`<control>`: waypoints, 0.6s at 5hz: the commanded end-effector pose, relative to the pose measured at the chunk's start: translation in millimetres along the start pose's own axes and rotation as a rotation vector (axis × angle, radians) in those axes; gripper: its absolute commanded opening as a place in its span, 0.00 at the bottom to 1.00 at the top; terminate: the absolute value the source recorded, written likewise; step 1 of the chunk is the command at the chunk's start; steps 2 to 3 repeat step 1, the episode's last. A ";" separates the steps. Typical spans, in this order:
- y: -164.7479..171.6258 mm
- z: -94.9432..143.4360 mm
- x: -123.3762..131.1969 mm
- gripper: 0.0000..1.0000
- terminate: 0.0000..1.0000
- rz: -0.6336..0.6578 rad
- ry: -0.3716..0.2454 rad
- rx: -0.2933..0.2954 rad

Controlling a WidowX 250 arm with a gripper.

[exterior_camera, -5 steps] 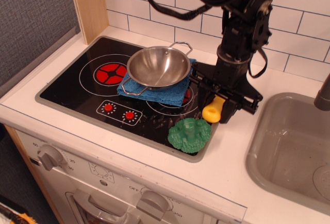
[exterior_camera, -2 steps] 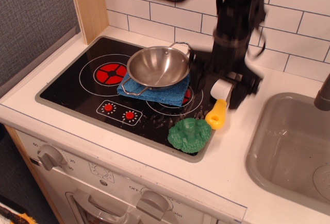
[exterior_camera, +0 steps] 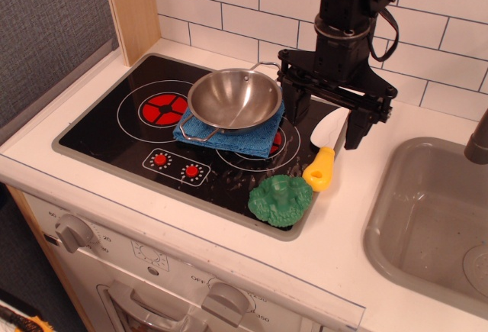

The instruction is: Move the knife and put it just above the bell pepper.

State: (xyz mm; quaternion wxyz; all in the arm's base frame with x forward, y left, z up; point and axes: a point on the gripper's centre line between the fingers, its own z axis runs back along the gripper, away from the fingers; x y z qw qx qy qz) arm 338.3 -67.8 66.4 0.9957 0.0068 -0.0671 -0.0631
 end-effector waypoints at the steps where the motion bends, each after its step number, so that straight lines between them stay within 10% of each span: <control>1: 5.9 27.5 -5.0 1.00 1.00 0.005 -0.071 -0.003; 3: 5.9 27.5 -5.0 1.00 1.00 0.005 -0.071 -0.003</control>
